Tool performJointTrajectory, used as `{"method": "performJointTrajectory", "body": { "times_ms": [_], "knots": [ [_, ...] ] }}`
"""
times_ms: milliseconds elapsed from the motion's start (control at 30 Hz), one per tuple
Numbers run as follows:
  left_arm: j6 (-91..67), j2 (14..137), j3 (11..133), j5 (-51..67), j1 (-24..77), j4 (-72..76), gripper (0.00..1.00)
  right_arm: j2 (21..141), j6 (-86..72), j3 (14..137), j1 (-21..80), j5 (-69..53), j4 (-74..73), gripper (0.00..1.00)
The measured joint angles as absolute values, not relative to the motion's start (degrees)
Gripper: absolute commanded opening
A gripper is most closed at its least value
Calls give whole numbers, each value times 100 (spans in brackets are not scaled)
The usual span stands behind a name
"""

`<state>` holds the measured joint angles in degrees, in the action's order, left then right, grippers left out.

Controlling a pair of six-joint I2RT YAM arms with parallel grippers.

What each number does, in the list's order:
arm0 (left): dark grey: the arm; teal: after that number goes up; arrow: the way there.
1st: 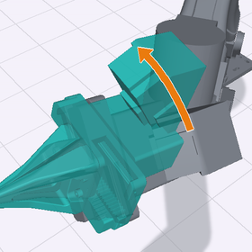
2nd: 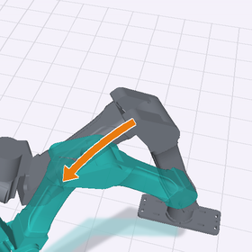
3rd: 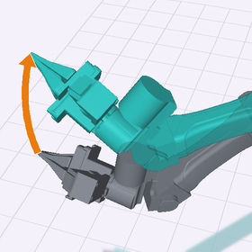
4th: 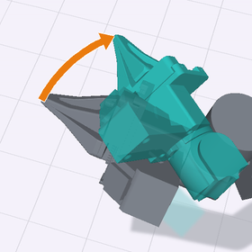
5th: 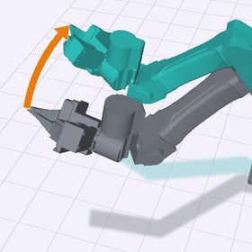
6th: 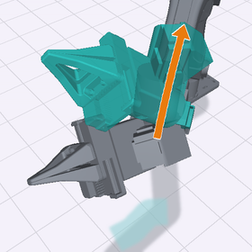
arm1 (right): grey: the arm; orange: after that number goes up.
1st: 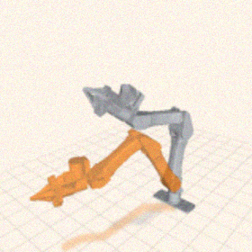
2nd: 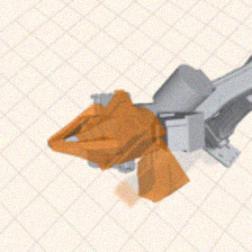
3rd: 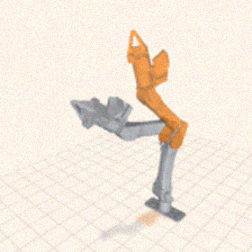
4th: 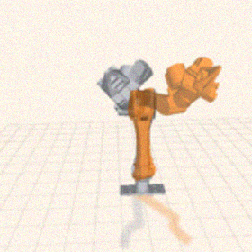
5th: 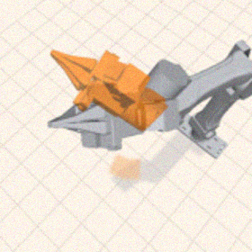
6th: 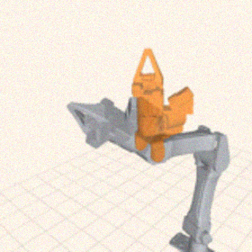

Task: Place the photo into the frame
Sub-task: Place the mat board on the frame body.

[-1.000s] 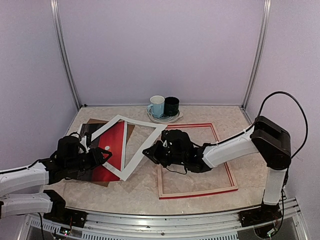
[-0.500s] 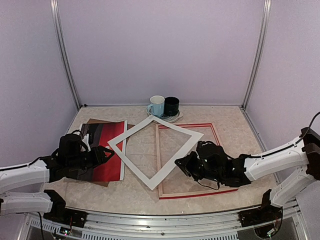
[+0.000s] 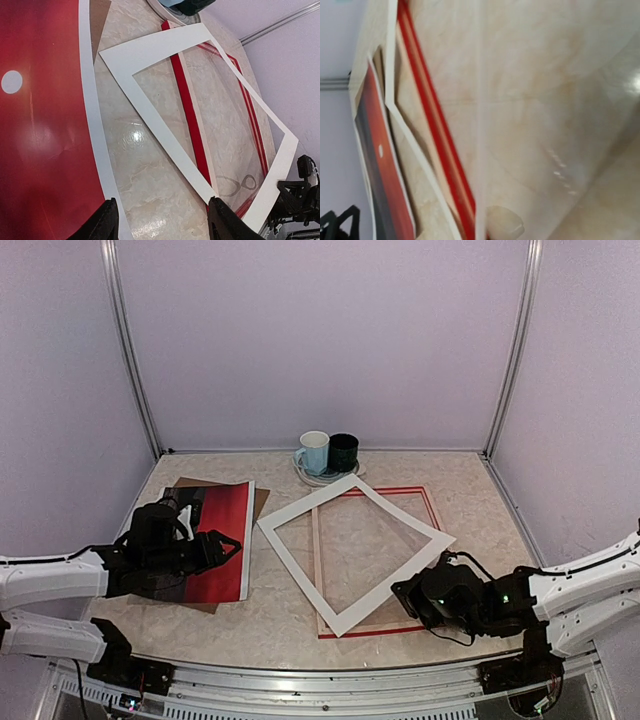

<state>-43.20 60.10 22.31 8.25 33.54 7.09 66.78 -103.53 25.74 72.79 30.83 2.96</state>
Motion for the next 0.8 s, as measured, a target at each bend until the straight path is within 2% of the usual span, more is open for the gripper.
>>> {"method": "performJointTrajectory", "body": {
  "times_ms": [367,800],
  "knots": [
    [-4309,6110,2296,812,3422,801,61,6370,-11636,2563,8014,3896,-1142,0],
    [-4139,6447,2460,858,3461,945,61,6799,-11955,2965,8783,4517,-2926,0]
  ]
}}
